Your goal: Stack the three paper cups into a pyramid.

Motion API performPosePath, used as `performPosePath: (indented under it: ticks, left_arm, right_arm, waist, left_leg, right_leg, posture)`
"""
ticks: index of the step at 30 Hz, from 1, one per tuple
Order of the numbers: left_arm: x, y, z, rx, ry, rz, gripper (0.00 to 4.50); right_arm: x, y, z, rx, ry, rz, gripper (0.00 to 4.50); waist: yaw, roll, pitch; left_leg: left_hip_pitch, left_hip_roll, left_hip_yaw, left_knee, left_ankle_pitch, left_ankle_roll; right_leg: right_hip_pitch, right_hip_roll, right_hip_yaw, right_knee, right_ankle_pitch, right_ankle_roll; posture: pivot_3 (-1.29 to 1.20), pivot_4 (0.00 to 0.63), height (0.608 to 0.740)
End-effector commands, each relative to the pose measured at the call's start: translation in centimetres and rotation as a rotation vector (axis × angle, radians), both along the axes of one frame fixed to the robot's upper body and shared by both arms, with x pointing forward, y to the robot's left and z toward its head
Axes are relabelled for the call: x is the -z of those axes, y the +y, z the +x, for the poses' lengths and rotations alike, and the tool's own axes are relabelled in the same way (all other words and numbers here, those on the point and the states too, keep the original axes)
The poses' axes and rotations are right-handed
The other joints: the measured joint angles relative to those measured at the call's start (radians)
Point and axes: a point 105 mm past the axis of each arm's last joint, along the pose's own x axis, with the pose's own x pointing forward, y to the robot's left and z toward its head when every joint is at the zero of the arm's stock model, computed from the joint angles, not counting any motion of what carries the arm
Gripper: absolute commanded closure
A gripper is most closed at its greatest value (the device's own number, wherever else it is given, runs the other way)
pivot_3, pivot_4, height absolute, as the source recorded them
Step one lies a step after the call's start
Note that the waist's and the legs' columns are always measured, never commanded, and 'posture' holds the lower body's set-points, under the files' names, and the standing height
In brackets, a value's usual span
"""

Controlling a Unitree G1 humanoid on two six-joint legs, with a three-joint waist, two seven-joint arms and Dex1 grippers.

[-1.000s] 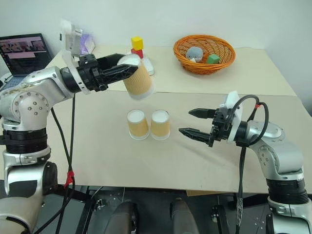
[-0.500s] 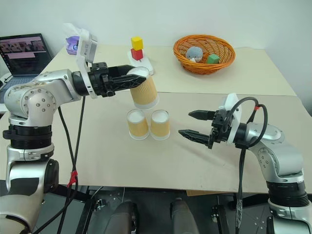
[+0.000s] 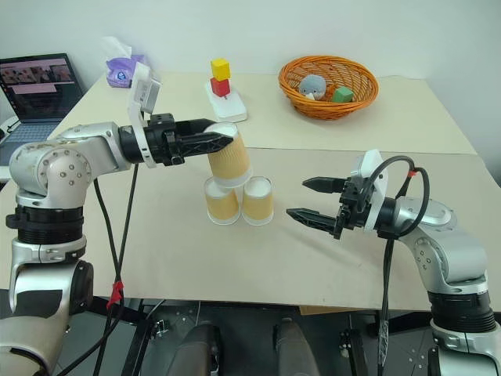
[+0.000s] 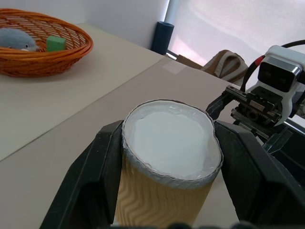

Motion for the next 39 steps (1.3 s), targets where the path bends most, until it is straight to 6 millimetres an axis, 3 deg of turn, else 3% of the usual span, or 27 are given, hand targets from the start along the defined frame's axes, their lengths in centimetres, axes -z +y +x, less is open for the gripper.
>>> performPosePath:
  ticks: [1, 14, 18, 19, 25, 27, 32, 34, 39]
  left_arm:
    - [-0.8, -0.3, -0.8, 0.021, -0.041, -0.010, 1.75]
    - [-0.6, -0.3, -0.1, -0.006, -0.053, 0.000, 1.75]
    - [-0.8, -0.5, 0.0, -0.011, -0.057, -0.016, 0.61]
    - [-0.8, -0.5, 0.2, -0.024, -0.064, -0.015, 0.07]
    - [-1.9, -0.6, 0.0, -0.030, -0.088, -0.065, 0.01]
    - [-3.4, -0.6, -0.5, -0.016, -0.120, -0.128, 0.01]
    - [-7.9, 1.1, -0.4, -0.101, -0.156, -0.358, 0.01]
    - [-8.8, 2.1, 0.1, -0.176, -0.164, -0.416, 0.01]
    - [-5.6, 5.2, 2.1, -0.498, -0.084, -0.405, 0.01]
  right_arm:
    - [-1.3, 0.0, -0.4, -0.006, -0.052, 0.013, 0.00]
    - [-1.5, -0.2, -0.3, -0.002, -0.057, 0.013, 0.00]
    - [-1.6, -0.3, -0.3, 0.003, -0.059, 0.014, 0.00]
    - [-1.6, -0.3, -0.3, 0.004, -0.060, 0.015, 0.00]
    - [-1.7, -0.4, -0.3, 0.006, -0.059, 0.015, 0.00]
    - [-1.7, -0.4, -0.3, 0.006, -0.058, 0.015, 0.00]
    - [-1.6, -0.4, -0.2, 0.003, -0.054, 0.018, 0.00]
    - [-1.6, -0.4, -0.2, 0.003, -0.053, 0.018, 0.00]
    - [-1.2, -1.4, 0.6, 0.079, -0.060, 0.014, 0.00]
  waist:
    - [0.000, 0.000, 0.000]
    - [0.000, 0.000, 0.000]
    - [0.000, 0.000, 0.000]
    - [0.000, 0.000, 0.000]
    - [0.000, 0.000, 0.000]
    - [0.000, 0.000, 0.000]
    - [0.001, 0.000, 0.000]
    - [0.000, 0.000, 0.000]
    - [-0.002, 0.000, 0.000]
  left_leg:
    - [0.000, 0.000, 0.000, 0.000, 0.000, 0.000]
    - [0.000, 0.000, 0.000, 0.000, 0.000, 0.000]
    - [0.000, 0.000, 0.001, 0.000, 0.000, 0.000]
    - [0.000, 0.000, 0.001, 0.000, 0.000, 0.000]
    - [0.000, 0.000, 0.000, 0.000, 0.000, 0.000]
    - [0.000, 0.000, 0.000, 0.000, 0.000, 0.000]
    - [0.000, 0.000, -0.001, 0.000, 0.000, 0.000]
    - [0.000, -0.001, -0.001, 0.000, 0.000, 0.000]
    - [0.001, -0.001, -0.002, 0.000, 0.000, 0.000]
  right_leg:
    - [0.000, 0.000, 0.000, 0.000, 0.000, 0.000]
    - [0.000, 0.000, 0.000, 0.000, 0.000, 0.000]
    - [0.000, 0.000, 0.000, 0.000, 0.000, 0.000]
    - [0.000, 0.000, 0.000, 0.000, 0.000, 0.000]
    - [0.000, 0.000, 0.000, 0.000, 0.000, 0.000]
    - [0.000, 0.000, 0.000, 0.000, 0.000, 0.000]
    - [0.000, -0.001, 0.000, 0.000, 0.000, 0.000]
    - [0.000, -0.001, 0.000, 0.000, 0.000, 0.000]
    - [0.000, -0.002, 0.001, 0.002, 0.000, 0.000]
  posture:
    - [0.00, 0.150, 0.658]
    - [0.00, 0.150, 0.658]
    - [0.00, 0.150, 0.658]
    - [0.00, 0.150, 0.658]
    - [0.00, 0.150, 0.658]
    - [0.00, 0.150, 0.658]
    - [0.00, 0.150, 0.658]
    - [0.00, 0.150, 0.658]
    - [0.00, 0.150, 0.658]
